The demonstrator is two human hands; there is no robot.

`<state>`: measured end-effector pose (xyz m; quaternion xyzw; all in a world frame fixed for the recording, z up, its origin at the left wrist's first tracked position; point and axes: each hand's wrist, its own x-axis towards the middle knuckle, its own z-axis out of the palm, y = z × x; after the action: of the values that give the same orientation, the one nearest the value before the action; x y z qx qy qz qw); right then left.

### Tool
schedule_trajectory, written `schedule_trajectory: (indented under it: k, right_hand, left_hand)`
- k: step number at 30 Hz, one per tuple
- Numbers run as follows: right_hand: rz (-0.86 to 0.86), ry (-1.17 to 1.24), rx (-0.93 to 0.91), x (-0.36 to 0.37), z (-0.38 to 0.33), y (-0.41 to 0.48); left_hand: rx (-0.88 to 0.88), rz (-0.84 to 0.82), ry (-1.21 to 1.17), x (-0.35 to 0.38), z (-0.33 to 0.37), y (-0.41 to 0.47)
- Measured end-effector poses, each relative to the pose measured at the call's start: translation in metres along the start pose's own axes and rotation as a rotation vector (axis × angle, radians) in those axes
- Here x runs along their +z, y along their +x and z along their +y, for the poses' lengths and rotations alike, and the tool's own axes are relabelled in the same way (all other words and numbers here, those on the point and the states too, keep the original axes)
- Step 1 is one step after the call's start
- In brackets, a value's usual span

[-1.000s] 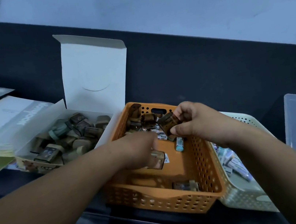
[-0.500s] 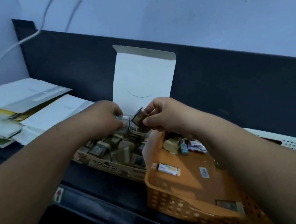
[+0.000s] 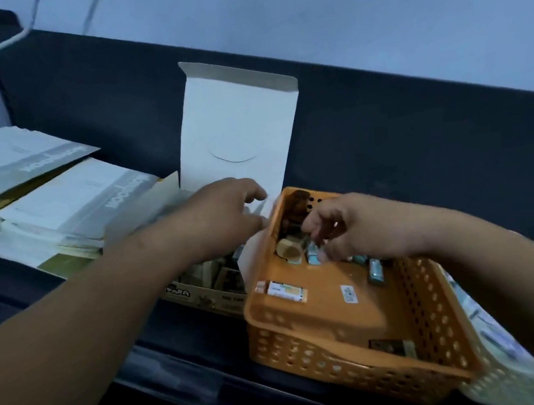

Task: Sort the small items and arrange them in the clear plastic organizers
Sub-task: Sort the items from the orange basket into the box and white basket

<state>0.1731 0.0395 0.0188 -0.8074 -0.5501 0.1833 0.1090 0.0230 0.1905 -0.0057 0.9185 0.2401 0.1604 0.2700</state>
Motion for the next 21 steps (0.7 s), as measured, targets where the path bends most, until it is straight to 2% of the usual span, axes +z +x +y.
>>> schedule_trajectory:
  k: [3,6,14,17,19,21]
  right_hand:
    - [-0.228,-0.051,0.078,0.004,0.023,-0.027]
    - [-0.404,-0.113,0.168,0.012,0.036,-0.043]
    - [-0.688,-0.207,0.184,0.031,0.036,-0.031]
    - [-0.673,-0.113,0.183,0.034,0.041,-0.023]
    - [-0.529,-0.113,0.167,0.030,0.046,-0.021]
    - [-0.300,-0.082,0.152,0.021,0.053,-0.020]
  left_hand:
    - [0.079,-0.070,0.030,0.020,0.019,0.007]
    - [0.087,-0.136,0.085,0.033,0.032,0.011]
    - [0.074,-0.175,0.166,0.042,0.032,0.009]
    - [0.078,-0.176,0.156,0.044,0.032,0.006]
    - [0.085,-0.178,0.149,0.046,0.032,0.004]
    - [0.094,-0.171,0.157,0.047,0.034,0.004]
